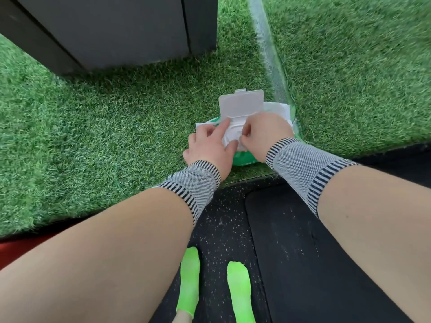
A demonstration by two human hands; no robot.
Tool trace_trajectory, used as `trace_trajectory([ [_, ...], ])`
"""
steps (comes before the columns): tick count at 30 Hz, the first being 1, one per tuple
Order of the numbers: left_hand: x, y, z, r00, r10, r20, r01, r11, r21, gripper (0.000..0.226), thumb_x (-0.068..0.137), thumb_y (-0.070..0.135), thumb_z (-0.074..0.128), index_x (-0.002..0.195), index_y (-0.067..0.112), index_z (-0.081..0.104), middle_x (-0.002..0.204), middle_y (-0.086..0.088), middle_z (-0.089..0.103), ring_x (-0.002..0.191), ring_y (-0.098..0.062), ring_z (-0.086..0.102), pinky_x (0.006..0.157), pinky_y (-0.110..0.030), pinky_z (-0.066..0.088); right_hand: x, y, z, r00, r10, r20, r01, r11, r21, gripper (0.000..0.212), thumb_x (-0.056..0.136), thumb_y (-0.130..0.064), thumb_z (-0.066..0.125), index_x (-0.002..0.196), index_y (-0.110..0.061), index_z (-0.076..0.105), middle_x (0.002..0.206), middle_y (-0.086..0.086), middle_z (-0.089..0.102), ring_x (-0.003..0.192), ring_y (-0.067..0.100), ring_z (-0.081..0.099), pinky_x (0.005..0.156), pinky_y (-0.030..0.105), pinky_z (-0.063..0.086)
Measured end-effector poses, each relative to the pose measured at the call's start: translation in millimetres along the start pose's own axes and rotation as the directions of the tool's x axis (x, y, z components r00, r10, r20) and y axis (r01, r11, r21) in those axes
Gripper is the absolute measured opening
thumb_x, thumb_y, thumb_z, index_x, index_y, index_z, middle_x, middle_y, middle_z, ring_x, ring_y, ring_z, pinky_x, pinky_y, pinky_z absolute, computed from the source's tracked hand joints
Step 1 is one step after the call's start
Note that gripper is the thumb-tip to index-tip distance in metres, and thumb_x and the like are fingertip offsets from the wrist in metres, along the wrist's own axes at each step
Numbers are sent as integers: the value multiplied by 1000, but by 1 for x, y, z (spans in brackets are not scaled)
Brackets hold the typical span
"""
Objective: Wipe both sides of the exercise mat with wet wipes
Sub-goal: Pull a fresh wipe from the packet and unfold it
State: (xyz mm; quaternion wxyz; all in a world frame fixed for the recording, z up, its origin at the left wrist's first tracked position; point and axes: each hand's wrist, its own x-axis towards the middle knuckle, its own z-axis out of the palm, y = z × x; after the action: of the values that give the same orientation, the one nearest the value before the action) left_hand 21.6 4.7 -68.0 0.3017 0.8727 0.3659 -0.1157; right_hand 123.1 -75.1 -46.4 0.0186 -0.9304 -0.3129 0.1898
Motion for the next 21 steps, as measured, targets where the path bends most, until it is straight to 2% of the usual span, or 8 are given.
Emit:
trace_trajectory([
  [3, 0, 6, 0, 999, -46, 1, 46, 999, -13, 53, 96, 49, 50, 145, 49, 30, 140, 3, 34, 130, -22, 33, 105, -47, 31, 8, -8, 0, 995, 54, 88, -50, 998, -43, 14, 83, -26, 62, 89, -13, 63, 74, 3, 57, 69, 21, 53, 60, 27, 42],
  [7, 4, 10, -7, 995, -83, 58, 88, 992, -92, 52, 94, 41, 53, 142, 48, 34, 141, 3, 33, 131, -21, 31, 106, -48, 30, 10, -11, -5, 982, 127, 142, -135, 990, 48, 24, 78, -24, 66, 67, -12, 48, 61, 3, 52, 54, 16, 49, 46, 22, 35],
  [11, 3, 7, -10, 995, -50, 86, 62, 989, -137, 48, 97, 36, 50, 142, 45, 36, 142, 1, 33, 131, -22, 30, 111, -48, 30, 3, -8, -6, 981, 141, 134, -164, 971, 176, 22, 76, -29, 63, 63, -12, 53, 54, 2, 50, 50, 17, 47, 47, 21, 35],
  [13, 2, 5, -10, 996, -46, 80, 57, 988, -141, 47, 98, 38, 50, 142, 46, 36, 142, 2, 33, 131, -21, 30, 110, -49, 31, -2, -5, -5, 979, 155, 133, -190, 930, 315, 18, 75, -27, 60, 66, -13, 55, 58, 1, 51, 54, 18, 47, 53, 23, 41],
  [17, 0, 6, -8, 997, -39, 65, 47, 991, -122, 48, 96, 43, 52, 142, 47, 36, 141, 3, 34, 130, -21, 31, 108, -48, 32, -9, 11, -17, 945, 224, 238, -327, 642, 693, 19, 78, -19, 60, 65, -18, 46, 59, -4, 43, 53, 13, 39, 51, 23, 39],
  [20, 0, 6, -6, 998, -46, 46, 51, 994, -98, 49, 95, 44, 52, 141, 47, 36, 140, 3, 34, 130, -21, 33, 105, -48, 33, -13, 24, -24, 933, 240, 268, -335, 305, 892, 19, 76, -5, 56, 62, -14, 46, 62, -2, 47, 60, 15, 42, 58, 25, 39],
  [21, 0, 6, -6, 998, -48, 43, 52, 995, -90, 49, 95, 44, 52, 142, 47, 36, 140, 3, 34, 129, -21, 33, 104, -47, 33, -16, 26, -25, 935, 224, 274, -323, 221, 920, 17, 77, -3, 56, 65, -12, 48, 65, -2, 49, 62, 15, 44, 59, 24, 40],
])
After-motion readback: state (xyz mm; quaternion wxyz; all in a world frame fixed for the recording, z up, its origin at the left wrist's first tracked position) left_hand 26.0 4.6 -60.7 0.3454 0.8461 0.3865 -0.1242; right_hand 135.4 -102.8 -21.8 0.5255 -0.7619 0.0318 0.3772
